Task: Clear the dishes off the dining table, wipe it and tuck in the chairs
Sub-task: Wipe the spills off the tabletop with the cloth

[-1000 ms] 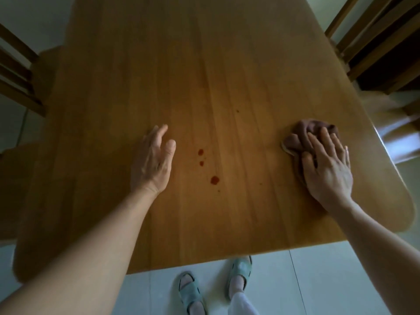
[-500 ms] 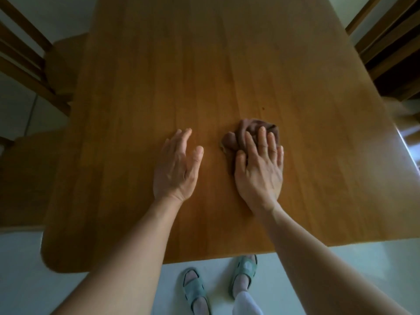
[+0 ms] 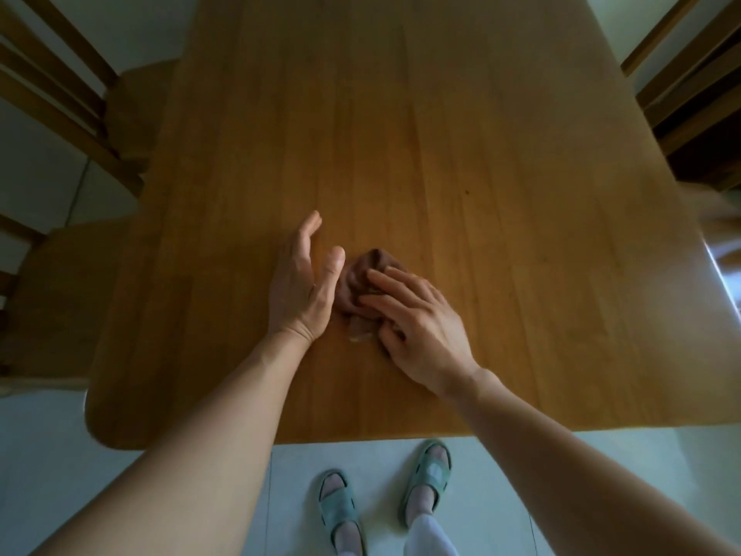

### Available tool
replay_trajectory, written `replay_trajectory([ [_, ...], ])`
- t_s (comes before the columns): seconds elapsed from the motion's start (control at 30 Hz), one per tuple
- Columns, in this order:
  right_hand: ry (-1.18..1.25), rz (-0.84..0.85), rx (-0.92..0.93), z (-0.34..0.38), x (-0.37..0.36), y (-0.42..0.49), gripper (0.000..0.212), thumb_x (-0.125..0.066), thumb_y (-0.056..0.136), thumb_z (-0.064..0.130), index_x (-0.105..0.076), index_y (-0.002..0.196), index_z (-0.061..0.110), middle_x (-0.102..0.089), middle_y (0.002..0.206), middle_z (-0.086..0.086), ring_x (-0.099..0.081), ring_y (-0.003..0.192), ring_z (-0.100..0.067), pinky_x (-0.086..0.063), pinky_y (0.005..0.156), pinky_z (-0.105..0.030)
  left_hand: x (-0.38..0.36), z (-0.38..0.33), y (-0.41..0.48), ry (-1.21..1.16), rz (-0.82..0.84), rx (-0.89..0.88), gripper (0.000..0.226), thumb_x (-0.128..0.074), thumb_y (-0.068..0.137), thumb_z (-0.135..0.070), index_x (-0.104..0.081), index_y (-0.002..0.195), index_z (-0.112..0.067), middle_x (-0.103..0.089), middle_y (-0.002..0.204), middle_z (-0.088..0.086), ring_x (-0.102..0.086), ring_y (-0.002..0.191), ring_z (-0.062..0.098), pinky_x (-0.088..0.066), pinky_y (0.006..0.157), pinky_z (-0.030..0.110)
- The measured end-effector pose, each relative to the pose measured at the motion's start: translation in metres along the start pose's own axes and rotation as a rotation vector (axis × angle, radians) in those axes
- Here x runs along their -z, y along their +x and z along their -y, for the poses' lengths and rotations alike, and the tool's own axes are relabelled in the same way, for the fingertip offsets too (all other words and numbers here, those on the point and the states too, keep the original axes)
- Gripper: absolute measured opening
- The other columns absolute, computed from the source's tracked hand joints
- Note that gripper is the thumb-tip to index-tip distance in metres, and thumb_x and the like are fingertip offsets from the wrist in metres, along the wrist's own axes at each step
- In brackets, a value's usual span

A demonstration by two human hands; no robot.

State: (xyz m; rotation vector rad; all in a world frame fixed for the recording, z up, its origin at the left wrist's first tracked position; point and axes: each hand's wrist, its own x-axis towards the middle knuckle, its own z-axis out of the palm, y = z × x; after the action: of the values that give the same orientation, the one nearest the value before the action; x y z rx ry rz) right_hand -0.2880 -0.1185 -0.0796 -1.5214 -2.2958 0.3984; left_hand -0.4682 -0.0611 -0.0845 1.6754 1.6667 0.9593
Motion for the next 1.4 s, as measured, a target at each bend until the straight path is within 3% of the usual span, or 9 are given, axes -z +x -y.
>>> replay_trajectory([
  [0.1,0.1,-0.135,-0.124,-0.016,0.023,-0.018,0.041,-0.052,0.082,0.018,-0.071,0.118,0.024,-0.066,0.126,0.007,-0.057,0.118,-0.016,-0.052,0.095,-0.043,0.01,0.003,-0.002,-0.093,0.03,0.04,0.08,-0.027,0.085,-0.068,-0.031,0.15,-0.022,-0.039,0.153,-0.004,-0.04,0.133,0.005,-0.038,0.108,0.032],
  [0.23,0.652,-0.363,-0.473,-0.024,0.055,-0.024,0.059,-0.05,0.087,-0.009,-0.054,0.135,0.026,-0.069,0.112,0.014,-0.066,0.1,0.0,-0.059,0.083,-0.029,0.032,0.014,-0.026,-0.031,0.038,0.065,0.085,-0.019,0.082,-0.081,-0.029,0.149,-0.03,-0.034,0.156,-0.009,-0.045,0.128,0.007,-0.044,0.095,0.027],
  [0.37,0.301,-0.373,-0.544,-0.046,0.048,-0.049,0.058,-0.045,0.085,0.008,-0.055,0.138,0.028,-0.047,0.147,0.007,-0.042,0.136,-0.017,-0.04,0.109,-0.05,0.062,0.036,-0.051,0.105,0.005,0.077,0.088,-0.01,0.083,-0.082,-0.034,0.148,-0.028,-0.039,0.154,-0.003,-0.049,0.131,0.02,-0.044,0.102,0.041],
  [0.5,0.067,-0.324,-0.595,-0.021,0.021,-0.042,0.051,-0.042,0.091,0.021,-0.053,0.141,0.019,-0.038,0.155,-0.002,-0.029,0.144,-0.022,-0.03,0.116,-0.045,0.087,0.053,-0.068,0.245,-0.099,0.126,0.089,-0.005,0.087,-0.078,-0.038,0.147,-0.021,-0.041,0.153,0.006,-0.043,0.136,0.027,-0.043,0.105,0.051],
  [0.7,-0.006,-0.138,-0.466,0.067,-0.032,0.008,0.048,-0.039,0.1,0.039,-0.044,0.146,0.025,-0.028,0.16,0.0,-0.019,0.149,-0.023,-0.02,0.119,-0.04,0.087,0.056,-0.068,0.224,-0.105,0.085,0.085,-0.011,0.09,-0.074,-0.039,0.147,-0.017,-0.042,0.152,0.007,-0.039,0.139,0.022,-0.038,0.11,0.048],
  [1.0,0.054,0.097,0.084,0.154,-0.094,0.086,0.058,-0.039,0.102,0.041,-0.024,0.155,0.024,-0.021,0.163,0.0,-0.009,0.152,-0.022,-0.011,0.123,-0.038,0.093,0.059,-0.066,0.204,-0.223,0.033,0.07,-0.021,0.098,-0.059,-0.04,0.145,-0.011,-0.04,0.152,0.01,-0.036,0.14,0.023,-0.035,0.113,0.045],
  [1.17,0.058,0.138,0.261,0.151,-0.091,0.087,0.054,-0.051,0.098,0.036,-0.04,0.149,0.021,-0.037,0.156,0.002,-0.019,0.15,-0.018,-0.018,0.122,-0.035,0.094,0.06,-0.069,0.198,-0.282,0.056,0.065,-0.024,0.098,-0.056,-0.043,0.142,-0.011,-0.045,0.147,0.009,-0.039,0.136,0.025,-0.033,0.113,0.05],
  [1.3,0.062,0.12,0.345,0.118,-0.071,0.055,0.045,-0.053,0.096,0.031,-0.054,0.14,0.02,-0.047,0.15,0.0,-0.034,0.144,-0.022,-0.03,0.117,-0.039,0.094,0.063,-0.069,0.165,-0.324,0.082,0.073,-0.017,0.097,-0.061,-0.045,0.141,-0.009,-0.049,0.143,0.011,-0.043,0.13,0.023,-0.029,0.106,0.022],
  [1.4,0.028,0.005,0.223,0.074,-0.048,0.03,0.04,-0.054,0.096,0.031,-0.062,0.133,0.019,-0.051,0.146,0.001,-0.041,0.14,-0.021,-0.039,0.111,-0.043,0.093,0.062,-0.07,0.167,-0.335,0.113,0.078,-0.01,0.096,-0.063,-0.045,0.142,-0.011,-0.049,0.145,0.01,-0.043,0.132,0.023,-0.029,0.105,0.024],
])
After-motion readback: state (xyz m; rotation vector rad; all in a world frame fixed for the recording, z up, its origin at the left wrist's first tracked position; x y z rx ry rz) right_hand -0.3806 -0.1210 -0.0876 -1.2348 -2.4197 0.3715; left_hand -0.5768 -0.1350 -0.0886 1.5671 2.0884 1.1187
